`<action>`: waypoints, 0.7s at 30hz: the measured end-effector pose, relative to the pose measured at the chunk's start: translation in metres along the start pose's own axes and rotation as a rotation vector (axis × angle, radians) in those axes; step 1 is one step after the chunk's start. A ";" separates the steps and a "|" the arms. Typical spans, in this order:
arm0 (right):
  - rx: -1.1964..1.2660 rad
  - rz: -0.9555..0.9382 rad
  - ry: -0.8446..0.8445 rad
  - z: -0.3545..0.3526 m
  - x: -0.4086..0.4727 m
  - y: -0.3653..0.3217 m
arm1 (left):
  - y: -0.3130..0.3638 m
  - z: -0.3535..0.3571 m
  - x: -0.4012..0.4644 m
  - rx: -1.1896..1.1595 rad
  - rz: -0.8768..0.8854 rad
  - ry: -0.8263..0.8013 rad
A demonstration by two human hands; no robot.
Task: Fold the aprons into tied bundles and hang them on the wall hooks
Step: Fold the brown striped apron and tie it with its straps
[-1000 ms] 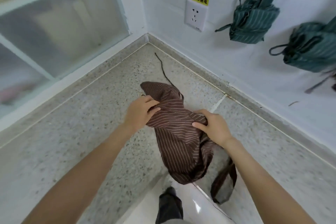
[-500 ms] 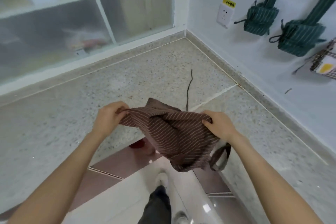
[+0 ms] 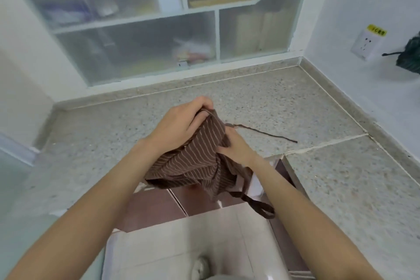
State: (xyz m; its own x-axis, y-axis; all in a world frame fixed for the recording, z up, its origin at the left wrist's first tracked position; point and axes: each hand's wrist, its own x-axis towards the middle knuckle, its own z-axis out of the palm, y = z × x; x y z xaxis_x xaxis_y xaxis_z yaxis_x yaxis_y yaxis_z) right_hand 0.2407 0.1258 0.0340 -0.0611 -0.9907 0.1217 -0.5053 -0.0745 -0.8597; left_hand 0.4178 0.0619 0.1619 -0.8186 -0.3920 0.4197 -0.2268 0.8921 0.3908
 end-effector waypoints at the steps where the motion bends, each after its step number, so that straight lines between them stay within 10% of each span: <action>1: 0.003 -0.023 0.044 0.012 0.012 -0.003 | -0.005 -0.011 -0.008 0.026 0.005 -0.010; 6: -0.085 -0.028 0.212 0.041 0.043 -0.023 | -0.066 -0.060 -0.072 0.105 -0.143 -0.056; 11: -0.302 -0.205 -0.044 0.048 0.048 -0.059 | -0.111 -0.067 -0.110 -0.233 -0.640 -0.248; 17: -0.353 -0.495 -0.059 0.055 0.046 -0.097 | -0.115 -0.028 -0.083 -0.510 -0.523 -0.451; 21: -0.335 -0.333 0.018 0.033 0.044 -0.088 | -0.115 -0.013 -0.076 -0.650 -0.448 -0.392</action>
State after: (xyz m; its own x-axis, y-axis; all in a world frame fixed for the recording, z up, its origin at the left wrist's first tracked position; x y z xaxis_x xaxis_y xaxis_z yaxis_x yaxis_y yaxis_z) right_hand 0.3112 0.0849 0.0988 0.1380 -0.9169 0.3745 -0.7496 -0.3438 -0.5656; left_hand 0.5129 -0.0138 0.0953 -0.8739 -0.4625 -0.1499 -0.3230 0.3219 0.8900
